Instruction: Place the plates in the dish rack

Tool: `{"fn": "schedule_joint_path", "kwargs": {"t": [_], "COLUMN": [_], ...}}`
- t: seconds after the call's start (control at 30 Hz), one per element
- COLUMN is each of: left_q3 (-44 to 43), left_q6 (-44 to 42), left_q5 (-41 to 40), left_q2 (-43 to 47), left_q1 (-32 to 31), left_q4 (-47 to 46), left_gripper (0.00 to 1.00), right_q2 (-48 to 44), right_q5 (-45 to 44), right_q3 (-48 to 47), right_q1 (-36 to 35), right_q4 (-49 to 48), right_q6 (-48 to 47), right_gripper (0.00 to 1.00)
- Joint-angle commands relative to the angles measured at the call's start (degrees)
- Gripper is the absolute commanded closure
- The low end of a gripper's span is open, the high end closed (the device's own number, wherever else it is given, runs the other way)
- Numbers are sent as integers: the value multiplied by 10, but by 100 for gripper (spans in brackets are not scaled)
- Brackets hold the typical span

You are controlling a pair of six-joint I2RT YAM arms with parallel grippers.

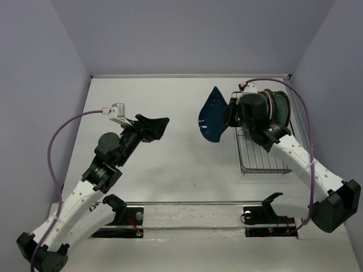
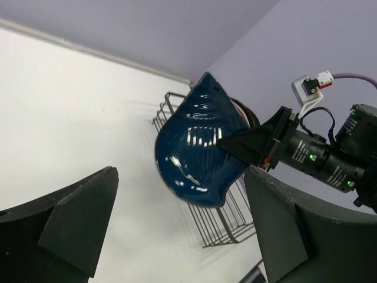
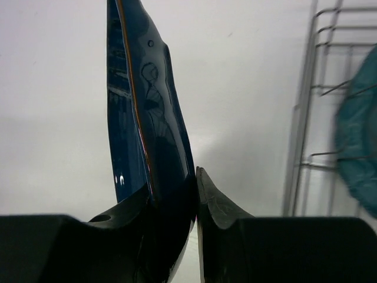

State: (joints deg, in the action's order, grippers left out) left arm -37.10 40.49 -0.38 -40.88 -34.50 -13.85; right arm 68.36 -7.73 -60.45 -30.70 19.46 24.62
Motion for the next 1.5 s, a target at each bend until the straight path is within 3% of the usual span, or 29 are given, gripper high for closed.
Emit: {"fn": "schedule_joint_path", "kwargs": {"t": [0.0, 0.17, 0.53, 0.8, 1.07, 1.47], "left_q3": [-58, -67, -39, -38, -38, -36], "left_q6": [-131, -182, -213, -215, -217, -214], "left_q5": [-48, -64, -45, -29, -29, -31], "left_q2": [54, 87, 122, 125, 130, 128], "left_q1": [-2, -2, -2, -2, -1, 0], "left_q4": [140, 226, 225, 222, 220, 218], "left_gripper": [1, 1, 1, 1, 1, 1], "right_q2": [7, 51, 199, 239, 257, 291], "right_q5": [-226, -337, -419, -445, -413, -374], "right_q3": [-146, -220, -384, -392, -364, -311], "right_q1": [26, 44, 55, 65, 83, 106], "right_q4": [41, 91, 215, 252, 255, 201], "right_q6": [-117, -175, -259, -280, -276, -266], "right_gripper": [93, 93, 93, 93, 93, 93]}}
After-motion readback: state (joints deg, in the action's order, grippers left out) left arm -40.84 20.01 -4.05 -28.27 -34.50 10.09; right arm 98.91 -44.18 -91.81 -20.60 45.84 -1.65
